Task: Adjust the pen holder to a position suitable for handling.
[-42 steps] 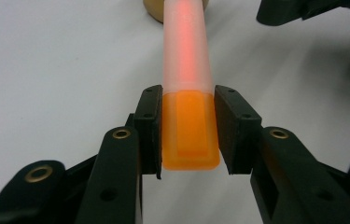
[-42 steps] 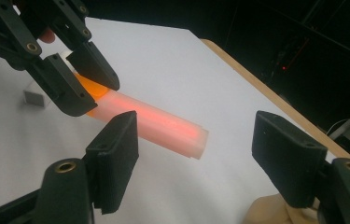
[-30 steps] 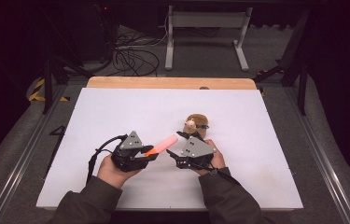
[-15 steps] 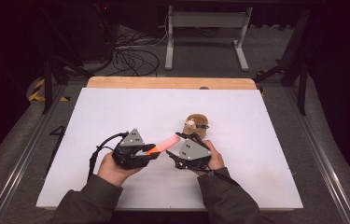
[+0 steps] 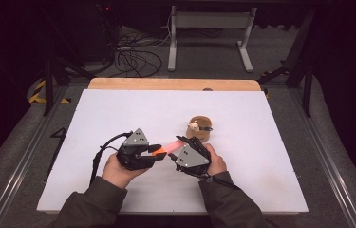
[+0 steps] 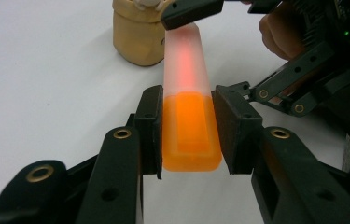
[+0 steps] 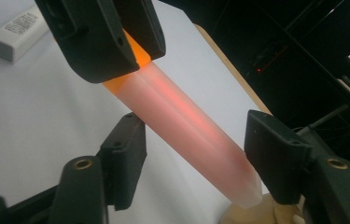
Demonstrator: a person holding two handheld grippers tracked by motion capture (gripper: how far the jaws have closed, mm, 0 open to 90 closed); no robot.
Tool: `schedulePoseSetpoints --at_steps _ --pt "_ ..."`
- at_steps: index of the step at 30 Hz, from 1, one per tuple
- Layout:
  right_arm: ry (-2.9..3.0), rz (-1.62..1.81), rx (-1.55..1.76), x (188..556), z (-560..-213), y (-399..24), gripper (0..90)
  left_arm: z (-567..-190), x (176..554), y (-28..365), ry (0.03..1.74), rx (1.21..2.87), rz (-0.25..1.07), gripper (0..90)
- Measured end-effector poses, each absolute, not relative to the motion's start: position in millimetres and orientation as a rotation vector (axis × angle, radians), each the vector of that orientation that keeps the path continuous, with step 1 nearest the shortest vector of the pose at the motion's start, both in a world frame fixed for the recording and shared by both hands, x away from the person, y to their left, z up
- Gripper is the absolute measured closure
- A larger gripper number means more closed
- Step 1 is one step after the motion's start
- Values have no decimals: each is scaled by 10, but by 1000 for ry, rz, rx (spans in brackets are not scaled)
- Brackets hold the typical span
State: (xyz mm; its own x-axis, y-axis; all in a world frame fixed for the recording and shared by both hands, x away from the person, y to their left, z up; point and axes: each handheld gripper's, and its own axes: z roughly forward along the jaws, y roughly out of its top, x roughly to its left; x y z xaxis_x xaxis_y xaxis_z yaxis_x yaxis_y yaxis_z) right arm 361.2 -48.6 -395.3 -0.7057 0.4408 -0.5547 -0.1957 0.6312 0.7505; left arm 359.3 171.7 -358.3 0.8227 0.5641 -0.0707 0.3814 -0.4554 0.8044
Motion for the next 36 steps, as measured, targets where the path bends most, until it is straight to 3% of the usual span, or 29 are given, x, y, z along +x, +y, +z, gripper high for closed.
schedulePoseSetpoints --at_steps 15,18,22,36 --pt "2147 1063 123 3566 -4032 -357 636 -3541 3566 1750 702 2053 289 636" --pt "2165 1063 106 3552 -4069 -321 745 -3546 3556 1747 706 2055 305 615" --pt "2178 1085 113 3556 -4094 -310 757 -3556 3553 1739 705 2056 299 607" --pt "2172 1214 270 3642 -4074 -429 758 -3591 3557 1780 722 2068 343 455"
